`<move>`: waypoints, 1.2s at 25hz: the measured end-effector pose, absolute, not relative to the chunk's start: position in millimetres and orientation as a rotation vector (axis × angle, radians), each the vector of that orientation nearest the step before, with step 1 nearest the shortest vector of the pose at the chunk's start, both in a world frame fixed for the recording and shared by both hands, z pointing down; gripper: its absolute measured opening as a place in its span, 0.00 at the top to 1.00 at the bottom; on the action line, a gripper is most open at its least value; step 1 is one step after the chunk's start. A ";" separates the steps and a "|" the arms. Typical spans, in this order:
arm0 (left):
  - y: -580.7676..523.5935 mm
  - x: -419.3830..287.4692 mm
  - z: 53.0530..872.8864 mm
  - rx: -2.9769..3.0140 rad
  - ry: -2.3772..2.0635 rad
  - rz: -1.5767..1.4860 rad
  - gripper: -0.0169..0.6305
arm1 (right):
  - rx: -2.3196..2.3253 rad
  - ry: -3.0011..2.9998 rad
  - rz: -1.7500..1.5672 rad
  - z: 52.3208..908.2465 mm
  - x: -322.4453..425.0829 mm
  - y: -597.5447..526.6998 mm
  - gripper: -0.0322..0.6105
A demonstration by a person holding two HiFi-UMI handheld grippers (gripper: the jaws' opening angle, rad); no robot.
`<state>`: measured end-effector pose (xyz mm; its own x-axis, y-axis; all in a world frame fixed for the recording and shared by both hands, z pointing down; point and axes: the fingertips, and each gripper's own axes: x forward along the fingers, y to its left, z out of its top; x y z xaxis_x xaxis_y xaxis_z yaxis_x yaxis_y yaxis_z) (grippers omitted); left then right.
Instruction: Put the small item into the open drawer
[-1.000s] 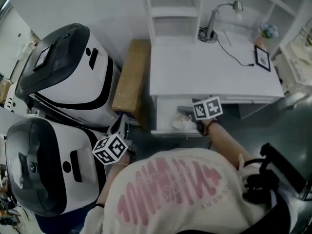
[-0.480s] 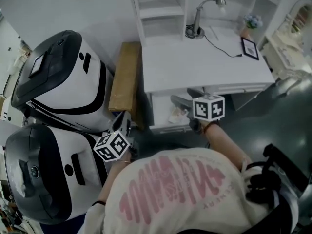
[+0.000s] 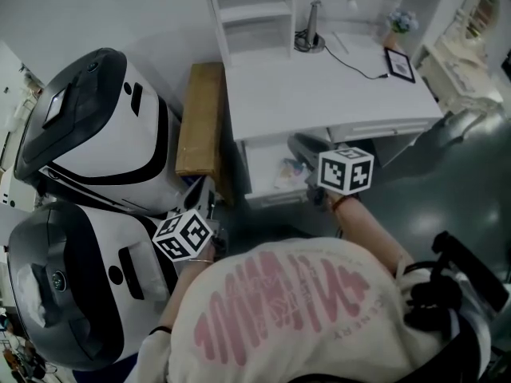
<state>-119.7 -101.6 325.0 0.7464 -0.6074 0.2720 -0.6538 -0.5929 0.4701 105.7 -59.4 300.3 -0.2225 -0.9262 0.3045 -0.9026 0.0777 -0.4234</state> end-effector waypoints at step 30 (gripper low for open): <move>-61.5 -88.1 336.1 2.460 -0.724 0.162 0.91 | -2.102 2.212 -0.842 330.2 90.0 2.8 0.92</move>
